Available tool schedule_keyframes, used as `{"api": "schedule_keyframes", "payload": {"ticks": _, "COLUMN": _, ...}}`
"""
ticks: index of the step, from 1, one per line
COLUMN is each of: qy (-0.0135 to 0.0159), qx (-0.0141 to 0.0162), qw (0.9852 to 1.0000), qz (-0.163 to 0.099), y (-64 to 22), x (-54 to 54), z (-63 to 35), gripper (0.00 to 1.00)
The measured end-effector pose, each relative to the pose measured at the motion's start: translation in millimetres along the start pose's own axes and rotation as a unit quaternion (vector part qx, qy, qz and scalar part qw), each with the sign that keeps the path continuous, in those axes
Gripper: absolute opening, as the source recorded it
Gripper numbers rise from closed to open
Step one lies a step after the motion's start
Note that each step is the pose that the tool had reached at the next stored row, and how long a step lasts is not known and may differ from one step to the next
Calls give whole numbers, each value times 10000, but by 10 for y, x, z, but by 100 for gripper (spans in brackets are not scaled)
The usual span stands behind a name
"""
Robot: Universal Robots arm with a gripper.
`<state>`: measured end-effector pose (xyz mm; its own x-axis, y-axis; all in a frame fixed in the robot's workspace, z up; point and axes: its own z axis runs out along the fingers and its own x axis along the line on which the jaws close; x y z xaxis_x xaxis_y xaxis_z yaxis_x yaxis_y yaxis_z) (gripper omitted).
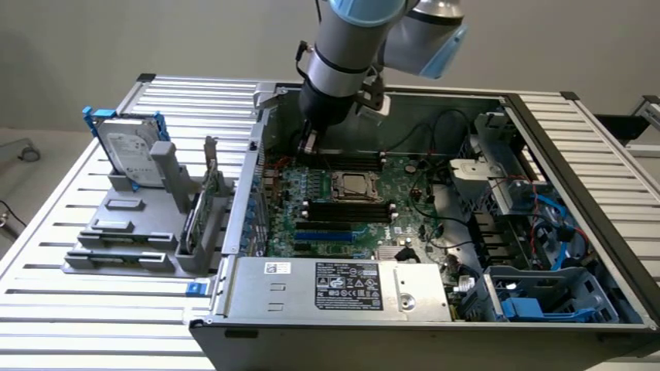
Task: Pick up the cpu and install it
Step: 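Install the first cpu locking lever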
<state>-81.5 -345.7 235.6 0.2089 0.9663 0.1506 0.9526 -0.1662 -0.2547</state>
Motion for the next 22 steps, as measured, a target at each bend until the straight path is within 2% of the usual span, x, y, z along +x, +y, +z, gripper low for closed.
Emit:
{"api": "schedule_keyframes", "payload": {"ticks": 6, "qy": 48, "qx": -76, "qw": 9998, "qz": 182, "y": -16, "x": 9, "z": -60, "gripper": 11}}
{"api": "schedule_keyframes", "payload": {"ticks": 12, "qy": 56, "qx": -158, "qw": 9991, "qz": 387, "y": -22, "x": 13, "z": -80, "gripper": 11}}
{"api": "schedule_keyframes", "payload": {"ticks": 15, "qy": 75, "qx": -203, "qw": 9988, "qz": 448, "y": -36, "x": 18, "z": -116, "gripper": 11}}
{"api": "schedule_keyframes", "payload": {"ticks": 22, "qy": 120, "qx": -272, "qw": 9979, "qz": 571, "y": -87, "x": 24, "z": -181, "gripper": 11}}
